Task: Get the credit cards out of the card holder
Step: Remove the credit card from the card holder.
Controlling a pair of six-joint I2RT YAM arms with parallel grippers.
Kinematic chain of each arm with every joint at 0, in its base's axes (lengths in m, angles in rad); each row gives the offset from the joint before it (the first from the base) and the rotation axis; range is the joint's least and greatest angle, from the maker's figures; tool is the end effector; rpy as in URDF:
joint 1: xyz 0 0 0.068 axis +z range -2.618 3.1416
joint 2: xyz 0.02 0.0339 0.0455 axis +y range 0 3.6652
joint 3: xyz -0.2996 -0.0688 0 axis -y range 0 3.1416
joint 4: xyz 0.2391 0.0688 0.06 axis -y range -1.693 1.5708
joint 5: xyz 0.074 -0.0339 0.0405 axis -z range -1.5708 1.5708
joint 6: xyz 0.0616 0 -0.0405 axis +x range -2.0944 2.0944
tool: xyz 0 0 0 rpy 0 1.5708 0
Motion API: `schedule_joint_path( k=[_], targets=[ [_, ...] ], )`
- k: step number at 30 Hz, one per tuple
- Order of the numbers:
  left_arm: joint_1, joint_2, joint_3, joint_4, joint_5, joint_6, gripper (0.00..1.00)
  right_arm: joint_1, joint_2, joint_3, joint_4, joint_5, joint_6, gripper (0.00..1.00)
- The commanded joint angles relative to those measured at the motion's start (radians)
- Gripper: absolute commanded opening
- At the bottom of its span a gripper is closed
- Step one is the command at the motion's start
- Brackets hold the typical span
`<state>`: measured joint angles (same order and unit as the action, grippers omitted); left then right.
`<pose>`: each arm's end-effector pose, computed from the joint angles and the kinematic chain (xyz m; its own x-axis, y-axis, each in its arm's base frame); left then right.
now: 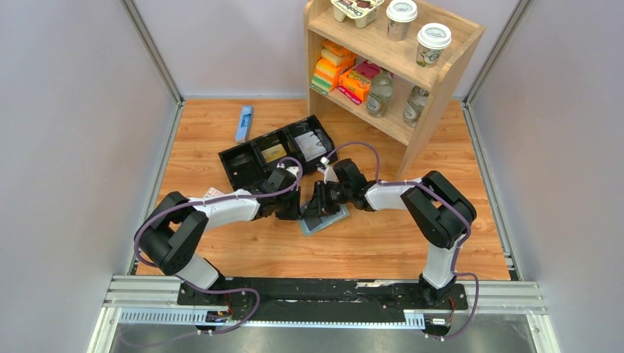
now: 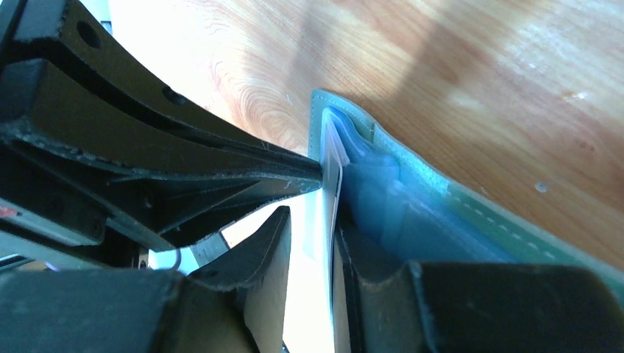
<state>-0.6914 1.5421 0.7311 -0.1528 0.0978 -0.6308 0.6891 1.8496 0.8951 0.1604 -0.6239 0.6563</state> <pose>0.2248 -0.1939 0.1698 -0.9105 -0.0083 -0.4133 0.1739 0.8993 -0.4012 0.2677 0.2672 0.1527 -0.9439 -0.1359 -0.3011 -0.3233 0.5667 0.7578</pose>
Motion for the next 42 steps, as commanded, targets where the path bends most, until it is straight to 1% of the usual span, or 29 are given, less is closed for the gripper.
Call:
schedule_joint_path(
  k=[1,4,12,18,21,26,28,34,39,42],
  targets=[
    [-0.008,0.047,-0.005,-0.106,-0.058,0.01,0.0,-0.037,-0.052,-0.041,0.099,-0.091,0.049,0.28],
    [-0.008,0.053,-0.007,-0.114,-0.064,0.008,0.0,-0.063,-0.076,-0.071,0.128,-0.114,0.06,0.27],
    [-0.008,0.064,-0.007,-0.12,-0.069,0.011,0.0,-0.118,-0.107,-0.122,0.133,-0.119,0.043,0.24],
    [-0.008,0.069,-0.006,-0.119,-0.066,0.01,0.0,-0.143,-0.109,-0.154,0.171,-0.135,0.049,0.19],
    [-0.008,0.069,-0.006,-0.117,-0.061,0.013,0.0,-0.146,-0.109,-0.157,0.172,-0.138,0.048,0.13],
    [-0.008,0.064,-0.009,-0.111,-0.056,0.013,0.0,-0.169,-0.109,-0.17,0.174,-0.138,0.046,0.1],
    [-0.008,0.062,-0.012,-0.108,-0.056,0.013,0.0,-0.181,-0.107,-0.176,0.172,-0.14,0.045,0.06],
    [-0.008,0.059,-0.016,-0.103,-0.059,0.013,0.0,-0.227,-0.104,-0.199,0.177,-0.149,0.043,0.06],
    [-0.008,0.055,-0.019,-0.1,-0.056,0.013,0.0,-0.241,-0.101,-0.208,0.183,-0.158,0.045,0.07],
    [-0.008,0.055,-0.018,-0.099,-0.055,0.013,0.0,-0.241,-0.086,-0.209,0.217,-0.178,0.066,0.05]
  ],
)
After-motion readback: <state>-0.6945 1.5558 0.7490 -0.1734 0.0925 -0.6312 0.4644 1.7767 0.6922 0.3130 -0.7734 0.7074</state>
